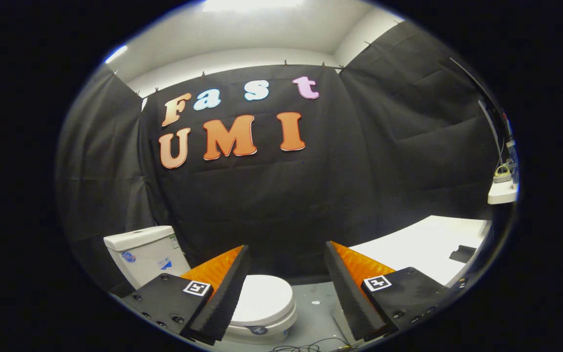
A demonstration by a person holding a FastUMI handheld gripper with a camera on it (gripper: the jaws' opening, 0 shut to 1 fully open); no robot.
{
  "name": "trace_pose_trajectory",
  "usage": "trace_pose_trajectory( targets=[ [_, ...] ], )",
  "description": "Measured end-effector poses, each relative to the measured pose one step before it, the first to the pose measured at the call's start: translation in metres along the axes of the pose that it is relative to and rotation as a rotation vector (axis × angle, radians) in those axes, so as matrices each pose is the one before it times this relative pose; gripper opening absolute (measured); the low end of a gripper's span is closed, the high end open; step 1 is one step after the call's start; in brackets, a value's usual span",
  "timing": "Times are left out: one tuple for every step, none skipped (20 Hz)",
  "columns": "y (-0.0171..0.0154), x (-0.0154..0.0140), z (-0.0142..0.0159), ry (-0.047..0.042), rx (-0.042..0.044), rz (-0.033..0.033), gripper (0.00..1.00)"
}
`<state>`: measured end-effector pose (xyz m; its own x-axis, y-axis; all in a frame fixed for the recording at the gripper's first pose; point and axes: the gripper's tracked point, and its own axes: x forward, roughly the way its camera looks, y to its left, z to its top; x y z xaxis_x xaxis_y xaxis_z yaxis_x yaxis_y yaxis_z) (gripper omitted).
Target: Open the toilet lid.
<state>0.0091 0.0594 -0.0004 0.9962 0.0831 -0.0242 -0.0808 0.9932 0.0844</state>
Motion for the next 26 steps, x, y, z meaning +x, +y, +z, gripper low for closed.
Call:
trace_pose_trajectory(
  targets=[
    [0.01027, 0.00316, -0.00395, 0.01018, 0.01308, 0.00950, 0.98],
    [0.00870, 0.00358, -0.00434, 0.00915, 0.01654, 0.01117, 0.98],
    [0.01003, 0.00468, -0.00485, 0.00688, 0.02402, 0.00939, 0.98],
    [0.00680, 0.00506, -0.00238, -0.00640, 0.02725, 0.00525, 0.98],
    [0.00618, 0.00485, 0.00009, -0.01509, 0.04292, 0.00239, 0.98],
    [0.00759, 0.00517, -0.00444, -0.00627, 0.04017, 0.01149, 0.98],
    [0.00638, 0.00490, -0.01123, 0.01362, 0.02798, 0.01007, 0.98],
    [0.00351, 0.00608, -0.01460, 0.01923, 0.01487, 0.01045, 0.98],
    [0.00183, 0.00612, -0.01406, 0.02460, 0.00594, 0.00989, 0.98],
    [-0.00016, 0.00498, -0.01365, 0.03158, 0.00378, 0.00925, 0.98],
    [0.00055, 0.00418, -0.01576, 0.03529, 0.00696, 0.01602, 0.98],
    [-0.00066, 0.00311, -0.01381, 0.03331, 0.01101, 0.01546, 0.98],
    [-0.00355, 0.00367, -0.01532, 0.03303, 0.01180, 0.01490, 0.98],
    [-0.00566, 0.00255, -0.01648, 0.03099, 0.00167, 0.00681, 0.98],
    [-0.01012, 0.00462, -0.01570, 0.02444, 0.00098, -0.01023, 0.99],
    [-0.01079, 0.00381, -0.01601, 0.02940, 0.01025, -0.00390, 0.99],
    [-0.00889, 0.00080, -0.01956, 0.04659, 0.02686, 0.00304, 0.99],
    [-0.00800, 0.00253, -0.01665, 0.03842, 0.03632, 0.00649, 0.99],
    [-0.00820, 0.00444, -0.01349, 0.03253, 0.03678, -0.00314, 0.99],
    [-0.01056, 0.00403, -0.00971, 0.02934, 0.04493, -0.01018, 0.99],
    [-0.00788, 0.00383, -0.00834, 0.02126, 0.05925, 0.00043, 0.99],
    [-0.00315, 0.00206, -0.00705, 0.02000, 0.06871, 0.00960, 0.99],
    [-0.00529, 0.00278, -0.00646, 0.02240, 0.06627, -0.00002, 0.99],
    [-0.00840, 0.00452, -0.00904, 0.02764, 0.05555, 0.00508, 0.99],
    [-0.00890, 0.00659, -0.01242, 0.03676, 0.05927, -0.00288, 0.99],
    [-0.01195, 0.00902, -0.00993, 0.03344, 0.06631, -0.02121, 0.99]
  ],
)
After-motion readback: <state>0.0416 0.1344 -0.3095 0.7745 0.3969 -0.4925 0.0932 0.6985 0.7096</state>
